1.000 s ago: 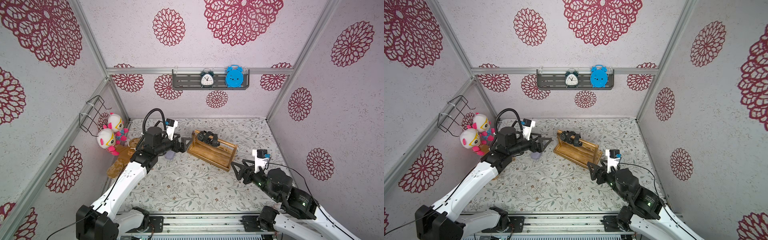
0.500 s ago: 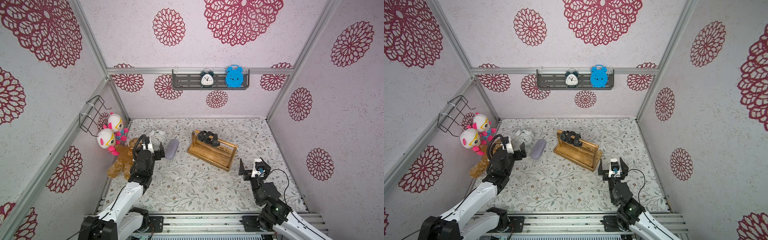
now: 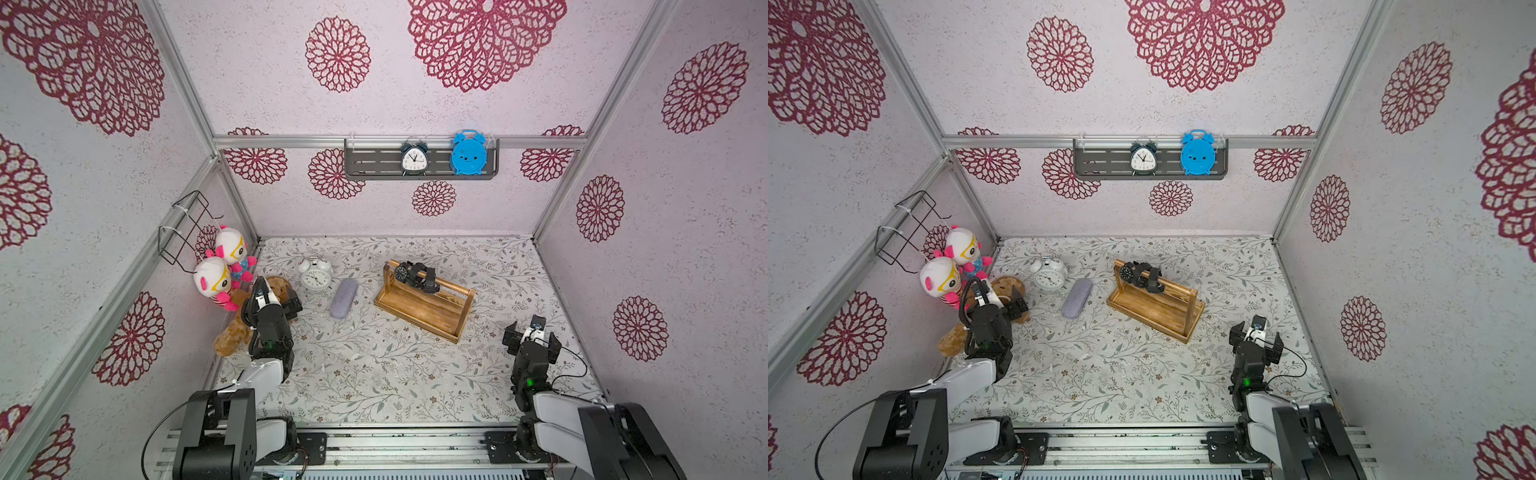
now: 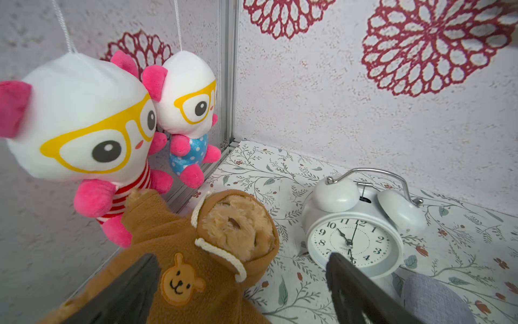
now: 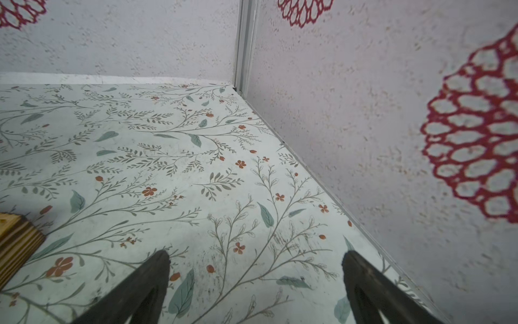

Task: Place watch on stand
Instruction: Reset both arms

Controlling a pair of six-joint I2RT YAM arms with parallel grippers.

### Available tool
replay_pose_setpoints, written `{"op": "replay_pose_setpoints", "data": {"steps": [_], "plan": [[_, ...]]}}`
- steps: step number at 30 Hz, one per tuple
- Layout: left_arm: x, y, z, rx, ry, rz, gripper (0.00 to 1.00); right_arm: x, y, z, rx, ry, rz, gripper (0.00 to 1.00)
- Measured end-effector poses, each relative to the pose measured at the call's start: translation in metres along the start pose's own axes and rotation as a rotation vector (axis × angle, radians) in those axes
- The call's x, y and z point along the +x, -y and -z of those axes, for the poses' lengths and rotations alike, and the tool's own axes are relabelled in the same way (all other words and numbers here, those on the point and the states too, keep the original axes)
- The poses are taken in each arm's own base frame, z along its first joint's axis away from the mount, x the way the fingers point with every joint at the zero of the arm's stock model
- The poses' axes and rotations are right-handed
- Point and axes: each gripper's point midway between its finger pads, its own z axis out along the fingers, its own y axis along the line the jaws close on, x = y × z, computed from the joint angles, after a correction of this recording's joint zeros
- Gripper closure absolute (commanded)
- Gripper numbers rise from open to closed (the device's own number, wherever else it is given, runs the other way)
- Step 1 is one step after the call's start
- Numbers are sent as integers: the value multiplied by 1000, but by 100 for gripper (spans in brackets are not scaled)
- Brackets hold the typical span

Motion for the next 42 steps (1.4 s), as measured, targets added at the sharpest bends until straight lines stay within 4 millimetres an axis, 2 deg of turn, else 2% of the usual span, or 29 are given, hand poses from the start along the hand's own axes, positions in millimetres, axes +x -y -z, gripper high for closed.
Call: {"op": "replay_pose_setpoints", "data": {"steps": [5, 11, 16, 26, 31, 35, 38, 40, 42], "plan": [[-7, -17, -7, -25, 28, 15, 3, -16, -21, -23, -45, 51, -39, 1], [-16, -30, -10, -29, 61, 38, 3, -15, -44, -33, -135, 61, -30, 1], [-17, -35, -11, -25, 64, 49, 3, -20, -49, -32, -165, 83, -38, 1], [-14, -25, -3, 48, 62, 90, 3, -21, -51, -32, -177, 86, -39, 1], [5, -27, 1, 38, 28, 90, 2, -23, -52, -31, -185, 93, -40, 1], [46, -24, -12, 36, -53, 66, 3, -23, -53, -31, -187, 93, -40, 1], [69, -21, -18, 50, -98, 49, 3, -23, -53, -32, -188, 90, -39, 1], [72, -18, -18, 64, -111, 43, 3, -23, -56, -35, -190, 81, -34, 1], [63, -13, -22, 86, -91, 41, 3, -27, -57, -38, -191, 85, -37, 1]]}}
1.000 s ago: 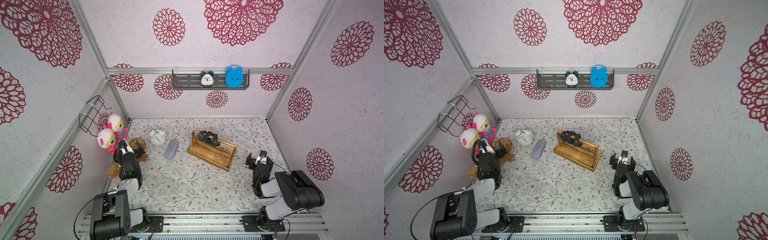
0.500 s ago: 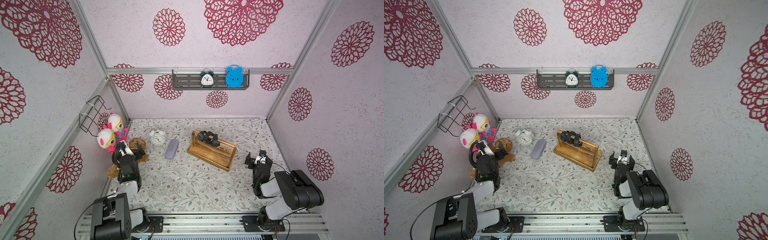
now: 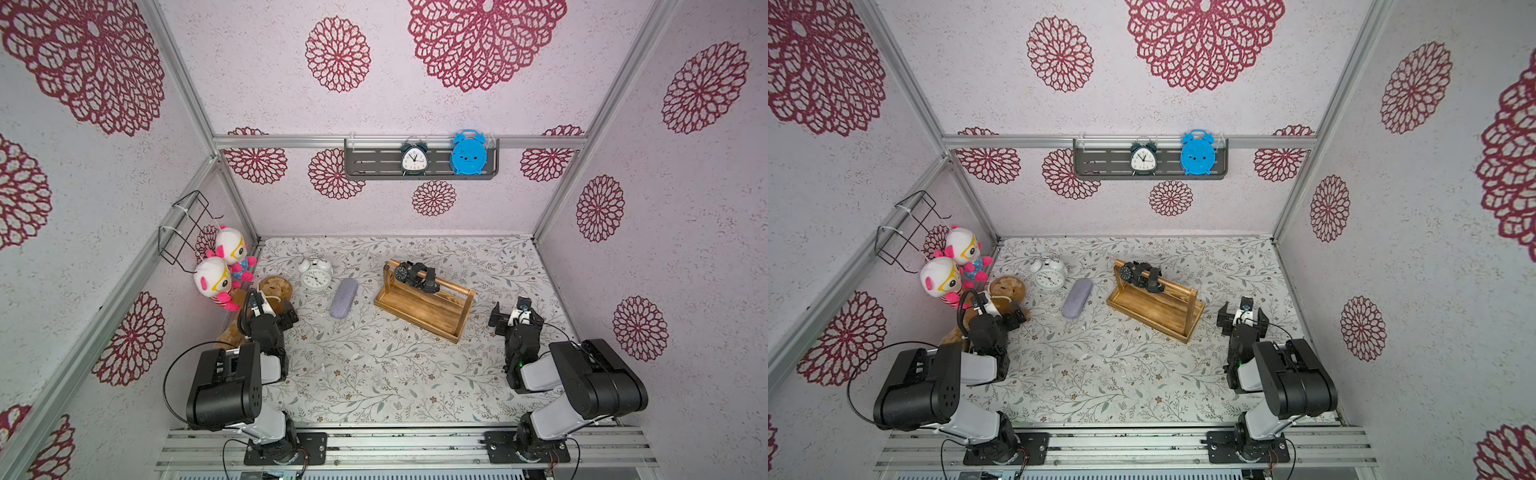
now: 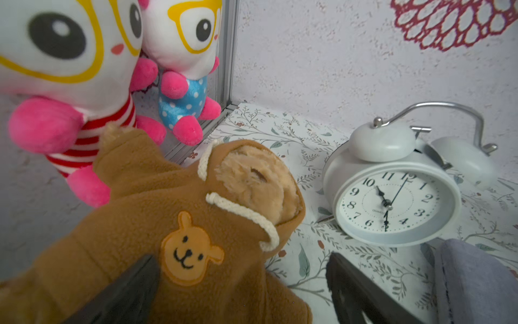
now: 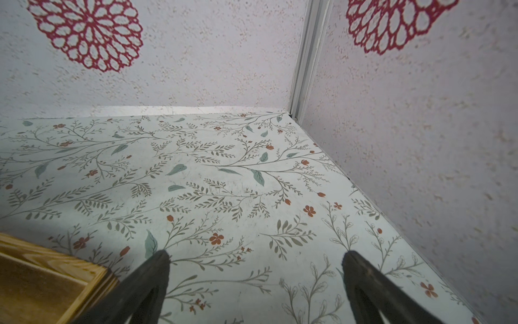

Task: Place watch on stand
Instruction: Reset both arms

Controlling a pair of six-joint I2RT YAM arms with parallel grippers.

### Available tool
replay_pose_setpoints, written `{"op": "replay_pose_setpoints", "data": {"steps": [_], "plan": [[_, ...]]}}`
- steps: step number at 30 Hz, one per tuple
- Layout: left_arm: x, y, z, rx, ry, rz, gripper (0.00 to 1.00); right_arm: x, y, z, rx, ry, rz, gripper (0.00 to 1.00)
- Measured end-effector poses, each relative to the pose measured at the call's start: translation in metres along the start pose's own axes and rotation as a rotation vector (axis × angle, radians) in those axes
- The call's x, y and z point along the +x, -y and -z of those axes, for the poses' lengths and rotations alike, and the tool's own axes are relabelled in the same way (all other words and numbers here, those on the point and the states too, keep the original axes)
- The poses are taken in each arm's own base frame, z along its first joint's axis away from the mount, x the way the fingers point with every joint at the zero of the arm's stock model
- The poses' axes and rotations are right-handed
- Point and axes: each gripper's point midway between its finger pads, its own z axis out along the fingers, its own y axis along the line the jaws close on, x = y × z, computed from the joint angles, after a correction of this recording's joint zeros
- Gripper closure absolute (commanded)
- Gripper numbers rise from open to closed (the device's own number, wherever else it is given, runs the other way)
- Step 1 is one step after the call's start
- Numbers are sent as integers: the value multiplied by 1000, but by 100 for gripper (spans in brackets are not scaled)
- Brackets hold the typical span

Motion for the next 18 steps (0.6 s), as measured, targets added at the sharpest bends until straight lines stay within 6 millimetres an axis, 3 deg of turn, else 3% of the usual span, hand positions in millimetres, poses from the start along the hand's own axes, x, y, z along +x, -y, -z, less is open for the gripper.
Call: {"op": "replay_pose_setpoints", "data": {"steps": [5, 18], "plan": [[-19, 21, -9, 89, 33, -24, 3, 0, -1, -2, -2, -5, 2, 1], [-14, 37, -17, 120, -29, -78, 3, 4, -1, -2, -5, -19, 8, 1]]}}
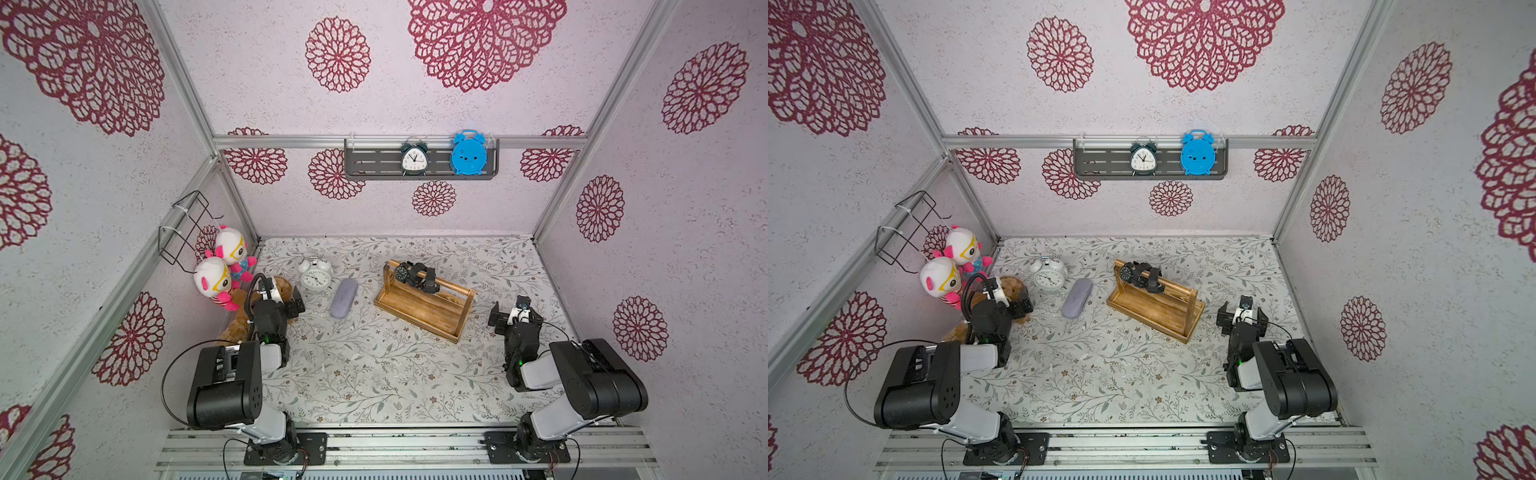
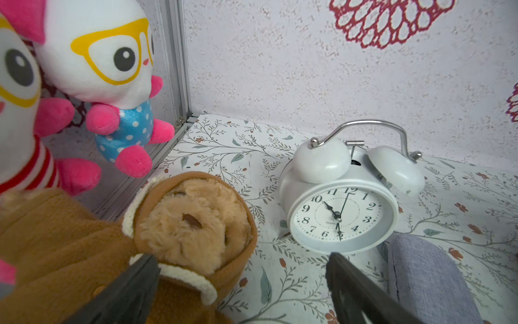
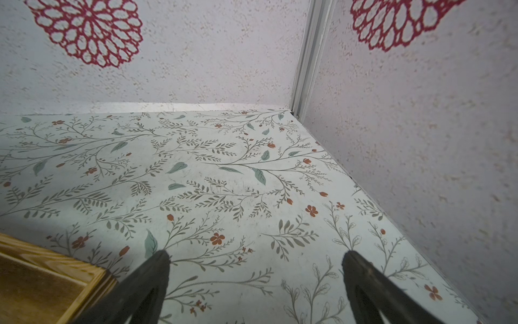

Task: Place watch on stand
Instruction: Reset both arms

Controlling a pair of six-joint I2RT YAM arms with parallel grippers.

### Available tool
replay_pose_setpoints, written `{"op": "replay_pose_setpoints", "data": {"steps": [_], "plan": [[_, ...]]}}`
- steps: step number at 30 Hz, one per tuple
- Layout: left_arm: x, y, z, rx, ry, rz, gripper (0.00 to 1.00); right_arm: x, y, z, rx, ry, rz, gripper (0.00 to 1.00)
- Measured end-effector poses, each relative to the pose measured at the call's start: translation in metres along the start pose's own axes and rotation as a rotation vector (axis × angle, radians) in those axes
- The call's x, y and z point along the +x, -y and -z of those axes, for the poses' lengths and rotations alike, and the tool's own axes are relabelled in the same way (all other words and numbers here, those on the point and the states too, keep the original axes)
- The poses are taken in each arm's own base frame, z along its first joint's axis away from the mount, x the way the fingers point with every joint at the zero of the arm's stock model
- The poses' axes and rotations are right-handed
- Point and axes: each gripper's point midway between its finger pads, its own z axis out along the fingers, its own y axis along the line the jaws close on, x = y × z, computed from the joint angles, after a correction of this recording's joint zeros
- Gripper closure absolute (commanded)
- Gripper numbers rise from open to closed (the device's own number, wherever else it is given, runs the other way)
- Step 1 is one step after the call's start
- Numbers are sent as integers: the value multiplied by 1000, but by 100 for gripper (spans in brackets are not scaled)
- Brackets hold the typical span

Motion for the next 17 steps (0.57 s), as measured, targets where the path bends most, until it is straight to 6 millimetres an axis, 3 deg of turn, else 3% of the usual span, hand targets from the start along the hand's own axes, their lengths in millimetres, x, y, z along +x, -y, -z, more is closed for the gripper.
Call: {"op": "replay_pose_setpoints", "data": {"steps": [9, 17], "plan": [[7, 8, 6, -62, -1, -57, 3, 0, 0, 0, 0, 0, 0, 1], [5, -1, 4, -79, -5, -57, 3, 0, 0, 0, -1, 0, 0, 1]]}}
